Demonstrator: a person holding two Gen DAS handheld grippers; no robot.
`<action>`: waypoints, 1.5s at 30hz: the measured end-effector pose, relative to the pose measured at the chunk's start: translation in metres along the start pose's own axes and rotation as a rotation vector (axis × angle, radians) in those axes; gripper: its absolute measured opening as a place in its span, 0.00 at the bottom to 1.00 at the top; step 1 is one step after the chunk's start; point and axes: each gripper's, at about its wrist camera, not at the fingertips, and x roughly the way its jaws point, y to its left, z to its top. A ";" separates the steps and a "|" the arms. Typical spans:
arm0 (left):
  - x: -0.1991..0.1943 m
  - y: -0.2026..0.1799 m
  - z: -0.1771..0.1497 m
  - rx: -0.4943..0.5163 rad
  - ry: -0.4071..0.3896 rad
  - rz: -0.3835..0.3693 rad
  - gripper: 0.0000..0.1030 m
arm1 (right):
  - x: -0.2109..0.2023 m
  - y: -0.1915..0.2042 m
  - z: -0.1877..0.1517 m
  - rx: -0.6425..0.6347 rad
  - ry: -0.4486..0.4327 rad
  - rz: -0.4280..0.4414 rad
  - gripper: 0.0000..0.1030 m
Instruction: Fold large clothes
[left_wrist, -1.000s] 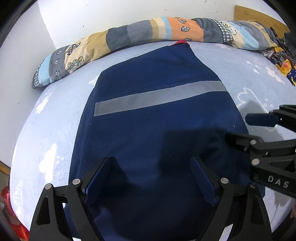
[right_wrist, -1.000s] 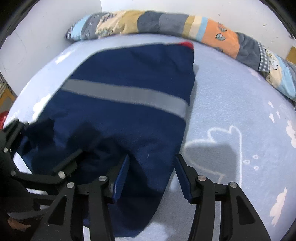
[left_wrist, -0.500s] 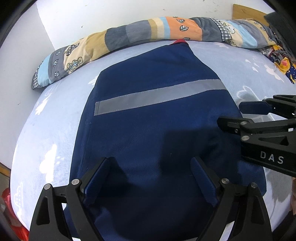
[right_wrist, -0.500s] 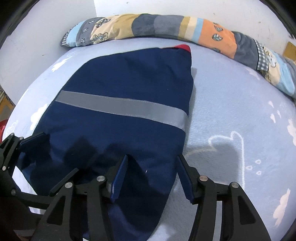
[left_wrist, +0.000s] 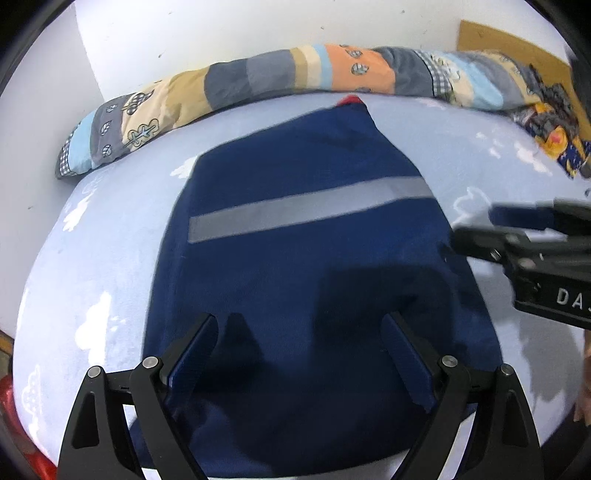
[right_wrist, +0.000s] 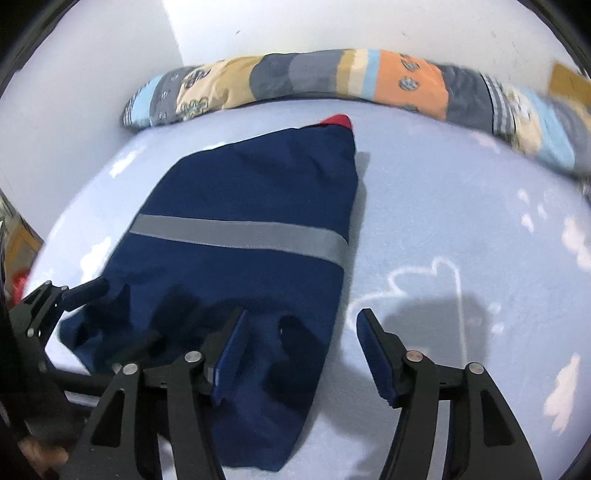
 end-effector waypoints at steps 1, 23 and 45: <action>-0.005 0.014 0.001 -0.054 -0.004 -0.031 0.88 | 0.001 -0.009 -0.003 0.041 0.019 0.047 0.63; 0.117 0.200 -0.010 -0.638 0.297 -0.704 0.91 | 0.085 -0.040 0.013 0.311 0.086 0.433 0.80; 0.066 0.040 0.027 -0.243 0.255 -0.501 0.81 | -0.034 -0.157 -0.005 0.316 0.036 -0.055 0.57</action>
